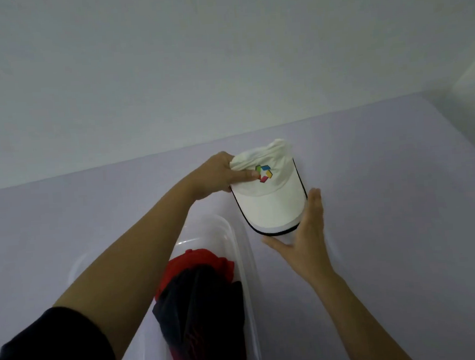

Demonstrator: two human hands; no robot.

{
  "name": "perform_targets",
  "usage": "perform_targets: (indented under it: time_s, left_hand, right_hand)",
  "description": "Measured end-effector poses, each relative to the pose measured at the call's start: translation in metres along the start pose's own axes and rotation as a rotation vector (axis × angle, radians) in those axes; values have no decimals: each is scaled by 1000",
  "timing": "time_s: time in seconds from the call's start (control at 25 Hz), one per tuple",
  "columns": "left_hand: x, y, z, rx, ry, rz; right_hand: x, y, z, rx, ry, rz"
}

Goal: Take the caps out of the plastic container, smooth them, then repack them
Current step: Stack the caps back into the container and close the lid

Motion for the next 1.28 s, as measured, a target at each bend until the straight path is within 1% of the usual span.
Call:
perform_targets:
  time_s: [0.12,0.24,0.28,0.32,0.36,0.44,0.48,0.56,0.64,0.8,0.88,0.96,1.08,1.28]
  left_hand:
    - [60,32,9,-42,15,109]
    - [118,74,0,-33,-16,222]
    - [133,87,-4,-40,-40,259]
    - [145,100,-10,-43,-61,297]
    - [154,111,-15,-45,-77,333]
    - [166,132,-23,-51,-108,402]
    - [170,141,-25,-70,-128,433]
    - [171,153,-27,-125,-183,474]
    - [166,158,-31,-167,-254,498]
    - [135,162,-33,-332,-440,515]
    - [123,163,-40,-346,-475,506]
    - [110,160,-51,-349,-511,432]
    - [93,155,-60,-330,-568,278]
    - [79,151,-57,-321,-512,127]
  right_hand:
    - [-4,13,-34,-41,-123,-3]
    - [-33,46,-72,-42,-277,-101]
    - [-47,58,-83,-39,-296,-178]
    - [-63,70,-91,-38,-289,-292]
    - [-80,82,-96,-34,-251,-436]
    - [-110,105,-92,-31,-93,-718]
    - [-119,113,-88,-29,-10,-813]
    - [-127,119,-86,17,101,-901]
    - [-130,123,-87,81,182,-926]
    - [-120,126,-89,166,203,-844]
    - [-114,131,-94,225,207,-812]
    - [-108,134,-102,281,203,-780]
    - [-102,140,-112,360,197,-745]
    - [-89,151,-117,410,237,-716]
Point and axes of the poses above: each hand's wrist, its own y-axis away from the middle knuckle, its own x-axis out of the back of the hand, z = x × y, the point moved 10 cm from there along -y, towards the middle knuckle, and after that the axes turned 12 degrees about z, right-handed, at the moved point
